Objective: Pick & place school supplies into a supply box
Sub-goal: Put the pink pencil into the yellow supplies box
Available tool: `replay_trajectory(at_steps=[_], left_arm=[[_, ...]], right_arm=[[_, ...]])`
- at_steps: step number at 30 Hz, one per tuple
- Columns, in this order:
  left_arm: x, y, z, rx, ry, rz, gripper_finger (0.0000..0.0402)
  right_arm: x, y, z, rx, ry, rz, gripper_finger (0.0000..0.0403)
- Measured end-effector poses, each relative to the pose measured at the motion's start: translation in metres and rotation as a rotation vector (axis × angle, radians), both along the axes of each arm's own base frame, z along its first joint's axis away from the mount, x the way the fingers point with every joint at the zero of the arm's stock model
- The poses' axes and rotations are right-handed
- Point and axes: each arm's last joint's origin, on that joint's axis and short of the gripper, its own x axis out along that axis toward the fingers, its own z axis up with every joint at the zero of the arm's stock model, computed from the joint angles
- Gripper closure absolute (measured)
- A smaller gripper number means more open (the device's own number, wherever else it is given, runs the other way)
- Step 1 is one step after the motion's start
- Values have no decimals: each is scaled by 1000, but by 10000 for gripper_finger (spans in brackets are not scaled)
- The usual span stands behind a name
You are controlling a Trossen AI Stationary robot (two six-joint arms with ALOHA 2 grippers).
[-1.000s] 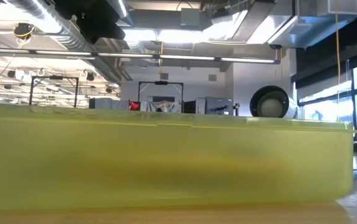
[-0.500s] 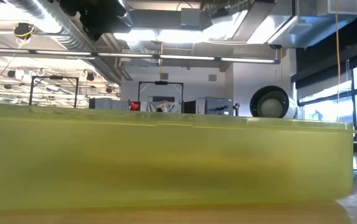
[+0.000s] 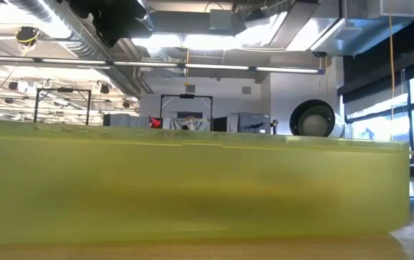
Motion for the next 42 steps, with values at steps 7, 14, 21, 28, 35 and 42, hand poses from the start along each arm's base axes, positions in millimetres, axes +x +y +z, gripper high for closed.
replay_trajectory(at_steps=[7, 14, 21, 28, 35, 42], left_arm=[[0, 0, 0, 0, 0, 0, 205], [0, 0, 0, -15, 0, 8, 205], [0, 0, 0, -21, 0, 11, 206], [0, 0, 0, -22, 0, 10, 205], [0, 0, 0, -24, 1, 10, 205], [0, 0, 0, -24, 1, 10, 205]], right_arm=[[7, -5, -1, -110, 17, 69, 286], [9, -4, 0, -175, -31, 124, 286], [11, 1, 2, -109, -48, 135, 286], [19, -6, -4, -100, -1, 52, 286], [29, -7, -14, -131, -13, 38, 291], [38, -12, -15, -131, 0, 22, 356]])
